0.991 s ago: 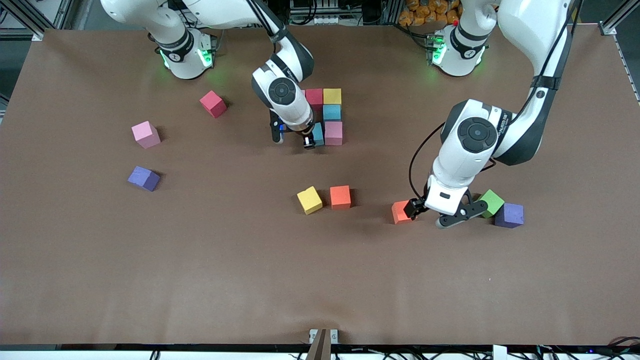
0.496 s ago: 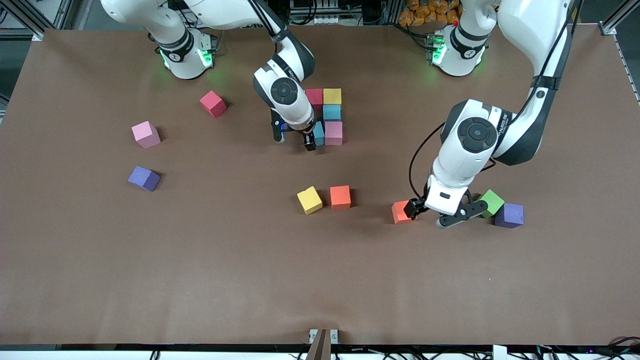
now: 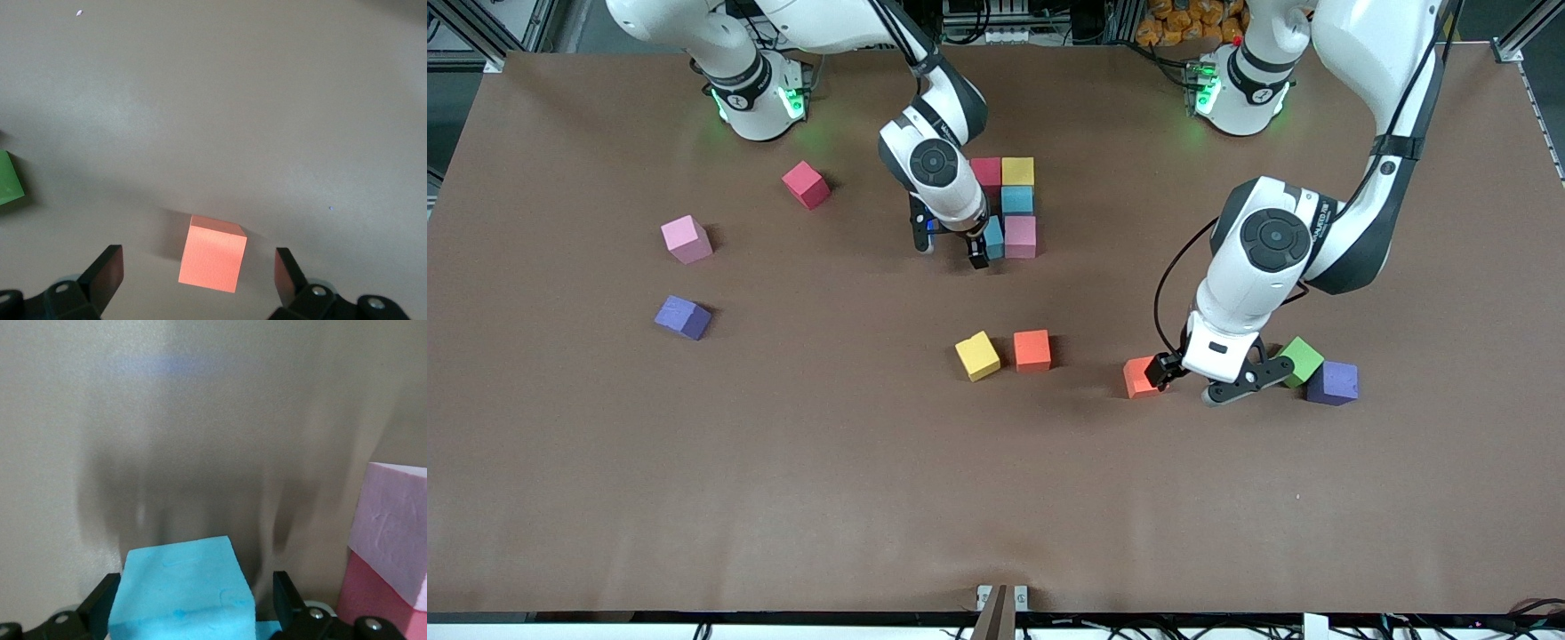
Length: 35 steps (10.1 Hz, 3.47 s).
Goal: Form number 2 with 11 blocks
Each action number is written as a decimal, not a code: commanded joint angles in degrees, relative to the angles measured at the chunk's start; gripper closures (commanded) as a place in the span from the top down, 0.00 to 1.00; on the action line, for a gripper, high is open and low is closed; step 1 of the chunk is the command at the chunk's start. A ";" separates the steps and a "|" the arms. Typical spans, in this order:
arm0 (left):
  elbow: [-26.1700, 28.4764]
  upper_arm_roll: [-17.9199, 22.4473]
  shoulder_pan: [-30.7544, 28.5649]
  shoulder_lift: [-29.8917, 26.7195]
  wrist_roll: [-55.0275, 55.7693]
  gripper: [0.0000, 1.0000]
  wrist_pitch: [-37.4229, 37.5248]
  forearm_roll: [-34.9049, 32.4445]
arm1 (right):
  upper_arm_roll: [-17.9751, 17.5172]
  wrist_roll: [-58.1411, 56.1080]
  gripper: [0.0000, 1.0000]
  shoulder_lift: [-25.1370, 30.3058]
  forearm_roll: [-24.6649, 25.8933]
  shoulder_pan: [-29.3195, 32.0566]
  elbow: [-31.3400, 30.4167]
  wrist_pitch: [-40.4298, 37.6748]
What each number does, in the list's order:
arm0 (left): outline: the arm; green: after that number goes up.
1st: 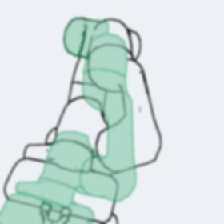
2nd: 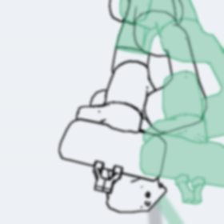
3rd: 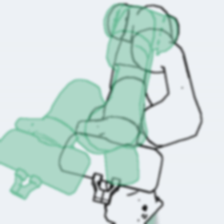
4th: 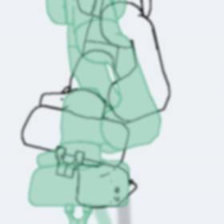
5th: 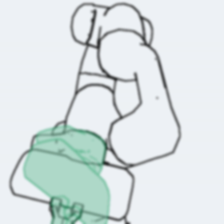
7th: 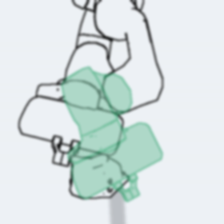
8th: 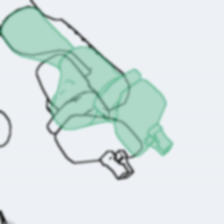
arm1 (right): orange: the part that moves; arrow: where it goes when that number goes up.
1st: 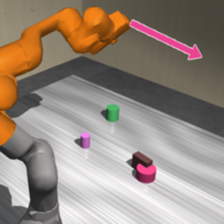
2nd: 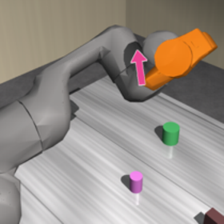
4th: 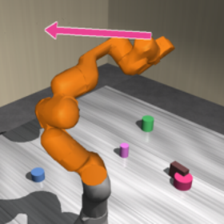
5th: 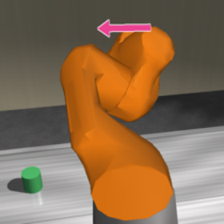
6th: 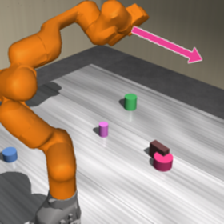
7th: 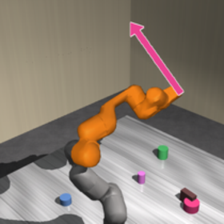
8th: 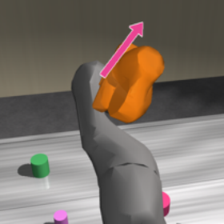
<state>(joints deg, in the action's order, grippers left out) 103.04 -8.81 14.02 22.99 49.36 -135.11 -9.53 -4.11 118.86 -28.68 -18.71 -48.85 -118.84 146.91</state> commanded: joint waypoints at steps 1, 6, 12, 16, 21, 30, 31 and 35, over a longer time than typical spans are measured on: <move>-2.67 -0.24 0.31 2.58 0.12 1.00 2.48 -0.31 | 0.07 1.20 1.00 0.55 1.05 -0.29 0.98 -2.15; -2.75 -0.15 1.19 2.58 -0.06 1.00 4.59 -0.75 | 0.07 1.11 1.00 1.69 2.63 0.15 2.29 -5.57; -3.28 -0.59 1.54 3.54 -2.43 1.00 4.59 -0.66 | 0.16 1.11 1.00 2.48 5.26 1.21 3.52 -9.00; -3.37 -0.59 1.45 5.39 -6.56 1.00 4.59 -0.58 | 0.42 0.67 1.00 3.45 5.35 1.38 5.19 -12.77; -3.37 -0.59 1.54 7.32 -7.53 1.00 4.51 -0.40 | 0.68 -5.72 1.00 3.89 8.94 6.03 7.92 -17.00; -5.74 -0.59 1.63 11.36 -7.18 1.00 3.98 -0.14 | 2.86 -56.74 1.00 13.99 14.05 27.65 7.83 -33.52; -6.44 -0.59 2.06 12.16 -7.09 1.00 3.81 -0.14 | 5.23 -63.16 1.00 14.35 14.05 28.10 7.83 -34.14; -7.59 -0.59 2.33 14.01 -6.65 1.00 3.80 -0.22 | 15.25 -88.90 1.00 14.79 14.05 29.86 7.66 -35.72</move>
<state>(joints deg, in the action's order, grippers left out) 97.07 -9.51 16.06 36.14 42.60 -131.68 -9.53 8.62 38.18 -15.23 -5.30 -19.83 -110.14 111.85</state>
